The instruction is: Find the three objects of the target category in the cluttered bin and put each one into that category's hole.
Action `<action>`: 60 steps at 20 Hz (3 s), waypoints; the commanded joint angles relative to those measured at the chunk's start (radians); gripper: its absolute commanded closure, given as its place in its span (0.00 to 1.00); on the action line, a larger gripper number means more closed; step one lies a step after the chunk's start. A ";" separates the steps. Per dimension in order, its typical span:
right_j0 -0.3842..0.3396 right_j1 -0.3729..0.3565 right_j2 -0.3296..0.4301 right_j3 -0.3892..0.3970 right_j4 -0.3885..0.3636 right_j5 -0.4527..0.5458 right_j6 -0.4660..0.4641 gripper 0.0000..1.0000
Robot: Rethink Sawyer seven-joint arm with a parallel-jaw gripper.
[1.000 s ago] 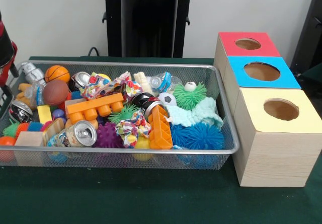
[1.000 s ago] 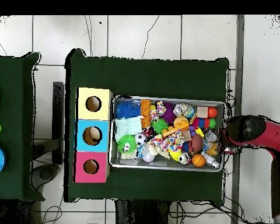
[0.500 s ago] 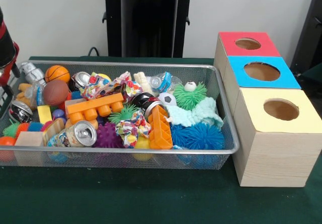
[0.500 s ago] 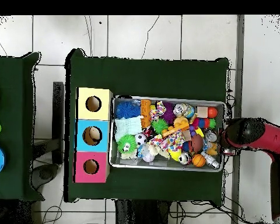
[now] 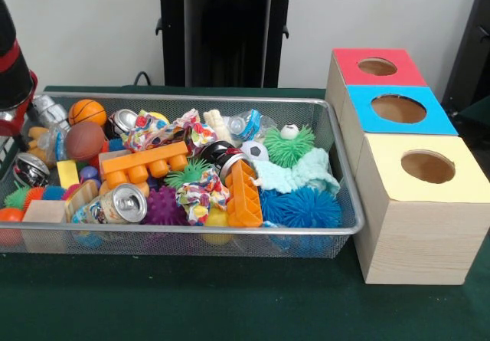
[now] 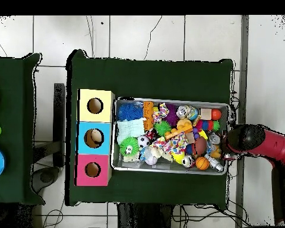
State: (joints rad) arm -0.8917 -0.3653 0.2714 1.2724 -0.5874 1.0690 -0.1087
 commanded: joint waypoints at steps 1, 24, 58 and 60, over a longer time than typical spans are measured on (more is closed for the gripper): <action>-0.003 0.072 -0.034 0.060 0.018 -0.090 0.273 0.00; -0.058 0.058 0.034 0.171 0.077 -0.035 -0.012 1.00; 0.047 -0.316 0.198 0.538 0.326 -0.290 0.202 1.00; 0.048 -0.308 0.213 0.547 0.346 -0.328 0.214 1.00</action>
State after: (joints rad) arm -0.8690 -0.6789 0.3636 1.7229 -0.3087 0.8928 -0.1085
